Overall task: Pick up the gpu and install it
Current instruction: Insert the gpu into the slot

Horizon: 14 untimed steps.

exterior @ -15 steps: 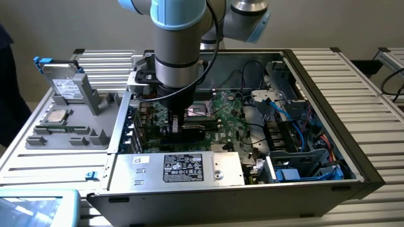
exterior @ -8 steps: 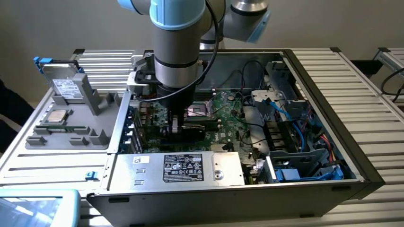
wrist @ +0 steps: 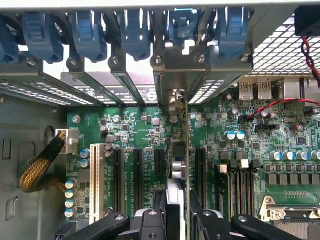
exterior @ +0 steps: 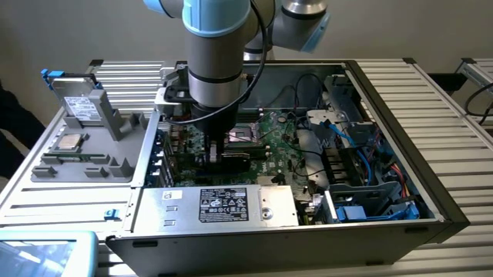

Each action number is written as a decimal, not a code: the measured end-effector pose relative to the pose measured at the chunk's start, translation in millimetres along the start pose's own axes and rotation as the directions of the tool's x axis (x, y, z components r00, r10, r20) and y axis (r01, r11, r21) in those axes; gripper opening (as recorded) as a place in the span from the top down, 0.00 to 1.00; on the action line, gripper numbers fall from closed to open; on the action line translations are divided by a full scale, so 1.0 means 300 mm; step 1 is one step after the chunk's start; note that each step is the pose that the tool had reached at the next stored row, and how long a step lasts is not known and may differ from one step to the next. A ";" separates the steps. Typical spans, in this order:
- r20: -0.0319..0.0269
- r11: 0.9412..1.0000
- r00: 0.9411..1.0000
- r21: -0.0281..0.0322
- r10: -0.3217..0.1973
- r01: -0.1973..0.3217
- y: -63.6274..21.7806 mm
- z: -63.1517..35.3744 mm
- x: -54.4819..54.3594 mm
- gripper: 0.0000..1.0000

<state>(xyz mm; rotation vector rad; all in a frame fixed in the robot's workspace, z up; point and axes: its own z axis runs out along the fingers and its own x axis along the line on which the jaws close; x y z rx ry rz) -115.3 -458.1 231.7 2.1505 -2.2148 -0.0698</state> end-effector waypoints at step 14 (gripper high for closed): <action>0.000 1.000 1.000 0.000 0.000 0.000 0.008 -0.115 0.001 0.58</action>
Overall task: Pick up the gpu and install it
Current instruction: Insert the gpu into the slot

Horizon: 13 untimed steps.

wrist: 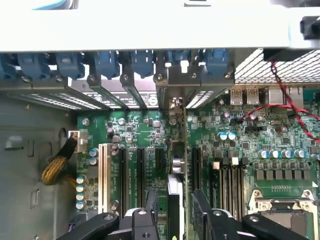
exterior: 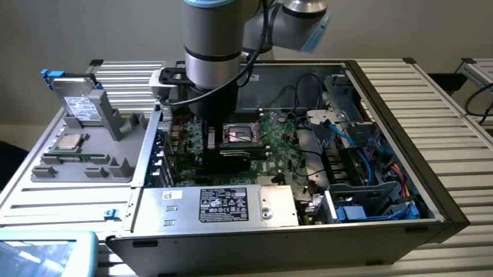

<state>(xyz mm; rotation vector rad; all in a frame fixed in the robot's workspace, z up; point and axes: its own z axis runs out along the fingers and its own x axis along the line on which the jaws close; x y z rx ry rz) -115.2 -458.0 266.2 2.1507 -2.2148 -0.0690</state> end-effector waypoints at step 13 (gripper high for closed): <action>-0.005 1.000 1.000 0.000 0.000 0.000 0.008 -0.111 0.001 0.58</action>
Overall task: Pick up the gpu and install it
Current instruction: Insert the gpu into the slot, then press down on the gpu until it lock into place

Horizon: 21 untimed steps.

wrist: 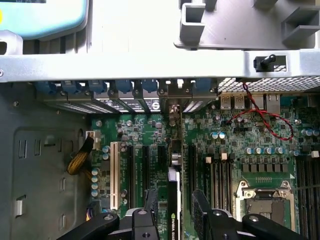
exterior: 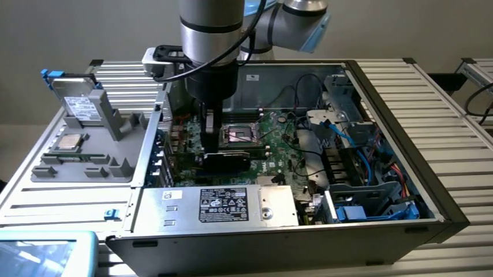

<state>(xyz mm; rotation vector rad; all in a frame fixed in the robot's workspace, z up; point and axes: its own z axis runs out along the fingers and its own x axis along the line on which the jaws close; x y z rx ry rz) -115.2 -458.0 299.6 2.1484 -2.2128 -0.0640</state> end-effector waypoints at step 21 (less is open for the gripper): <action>0.001 1.000 1.000 0.030 0.000 0.000 0.010 0.006 -0.014 0.88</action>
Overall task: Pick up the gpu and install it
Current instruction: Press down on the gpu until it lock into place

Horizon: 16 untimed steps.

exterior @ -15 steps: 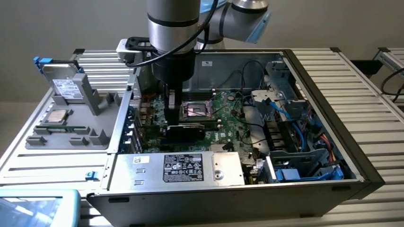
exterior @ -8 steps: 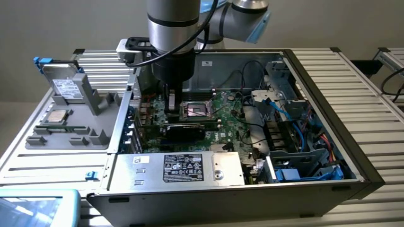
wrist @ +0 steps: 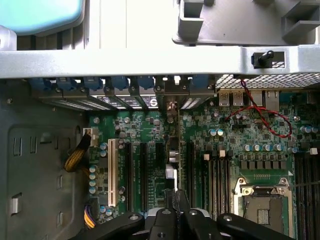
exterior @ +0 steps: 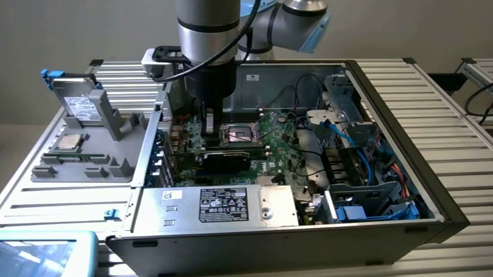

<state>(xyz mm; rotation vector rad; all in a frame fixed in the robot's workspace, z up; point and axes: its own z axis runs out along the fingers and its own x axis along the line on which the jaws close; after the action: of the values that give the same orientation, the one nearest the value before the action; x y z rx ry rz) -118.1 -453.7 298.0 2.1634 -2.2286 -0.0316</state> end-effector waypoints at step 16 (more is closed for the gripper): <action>-0.006 0.999 1.000 0.035 0.001 -0.001 0.040 0.061 -0.016 0.88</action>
<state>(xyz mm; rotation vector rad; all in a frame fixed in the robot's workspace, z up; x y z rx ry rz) -130.7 -448.8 280.0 2.1762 -2.2437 0.0144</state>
